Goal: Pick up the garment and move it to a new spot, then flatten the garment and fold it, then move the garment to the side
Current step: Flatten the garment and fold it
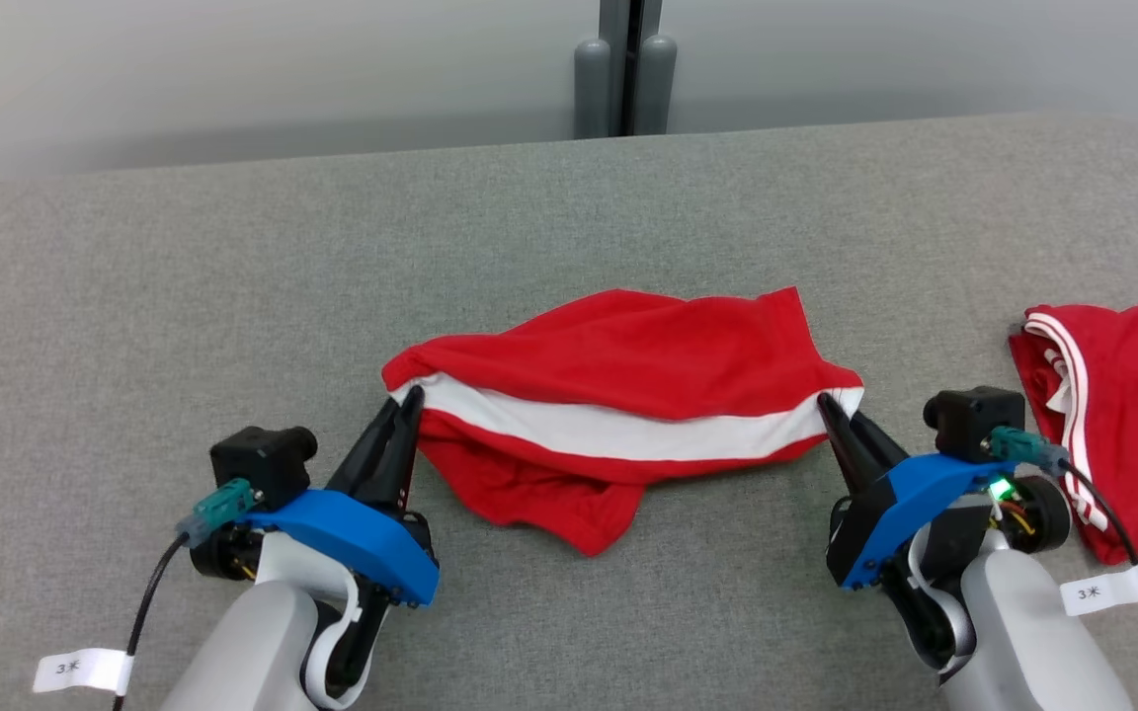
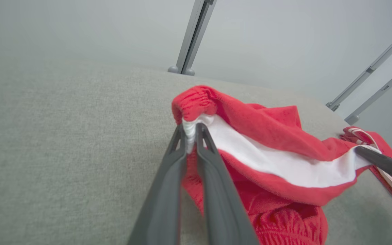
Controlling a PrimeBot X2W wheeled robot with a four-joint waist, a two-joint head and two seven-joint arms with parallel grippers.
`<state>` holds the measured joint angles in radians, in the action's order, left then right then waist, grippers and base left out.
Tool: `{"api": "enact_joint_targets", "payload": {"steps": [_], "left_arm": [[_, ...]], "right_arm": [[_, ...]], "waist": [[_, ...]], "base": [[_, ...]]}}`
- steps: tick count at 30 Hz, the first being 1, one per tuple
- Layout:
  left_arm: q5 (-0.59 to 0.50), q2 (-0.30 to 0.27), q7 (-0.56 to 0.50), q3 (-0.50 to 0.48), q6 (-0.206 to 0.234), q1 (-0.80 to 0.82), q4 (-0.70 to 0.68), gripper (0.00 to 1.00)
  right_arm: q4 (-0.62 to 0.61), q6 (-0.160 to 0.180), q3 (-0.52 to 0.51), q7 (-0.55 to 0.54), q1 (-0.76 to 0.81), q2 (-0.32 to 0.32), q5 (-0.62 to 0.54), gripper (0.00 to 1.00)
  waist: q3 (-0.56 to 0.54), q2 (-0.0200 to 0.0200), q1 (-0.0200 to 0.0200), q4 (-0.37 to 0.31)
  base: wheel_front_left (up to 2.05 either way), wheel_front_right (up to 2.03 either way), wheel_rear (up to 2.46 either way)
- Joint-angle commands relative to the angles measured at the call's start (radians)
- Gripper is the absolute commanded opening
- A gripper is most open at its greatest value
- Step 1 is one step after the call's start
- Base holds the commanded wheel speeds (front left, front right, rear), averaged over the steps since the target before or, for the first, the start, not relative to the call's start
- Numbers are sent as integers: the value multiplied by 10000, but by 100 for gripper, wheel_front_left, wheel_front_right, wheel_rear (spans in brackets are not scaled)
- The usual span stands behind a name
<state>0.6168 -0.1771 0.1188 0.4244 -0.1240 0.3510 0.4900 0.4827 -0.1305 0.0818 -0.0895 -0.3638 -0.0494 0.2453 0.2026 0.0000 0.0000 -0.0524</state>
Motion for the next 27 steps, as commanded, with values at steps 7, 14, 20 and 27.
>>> {"api": "enact_joint_targets", "payload": {"steps": [7, 14, 20, 27], "left_arm": [[853, -679, -877, -202, -70, 248, -2366, 0], [2195, -1451, -3092, -849, 213, 963, -5013, 0], [2683, -1599, -4191, -1337, 813, 2474, -5672, 0], [2036, -1797, -4036, -1687, 912, 4974, -4560, 0]], "right_arm": [[-2793, -6, -779, -714, 399, -22, -235, 0], [-6103, -6, -1195, -2436, 157, -44, -304, 0], [-6872, -6, -1181, -3195, -1305, -480, -204, 0], [-5183, -6, -542, -2210, -4531, -814, 19, 0]], "waist": [[-663, 0, 0, -265], [-771, 0, 0, -321], [207, 0, 0, -272], [2058, 0, 0, -494]], "base": [[0, 0, 0], [0, 0, 0], [0, 0, 0], [0, 0, 0]]}}
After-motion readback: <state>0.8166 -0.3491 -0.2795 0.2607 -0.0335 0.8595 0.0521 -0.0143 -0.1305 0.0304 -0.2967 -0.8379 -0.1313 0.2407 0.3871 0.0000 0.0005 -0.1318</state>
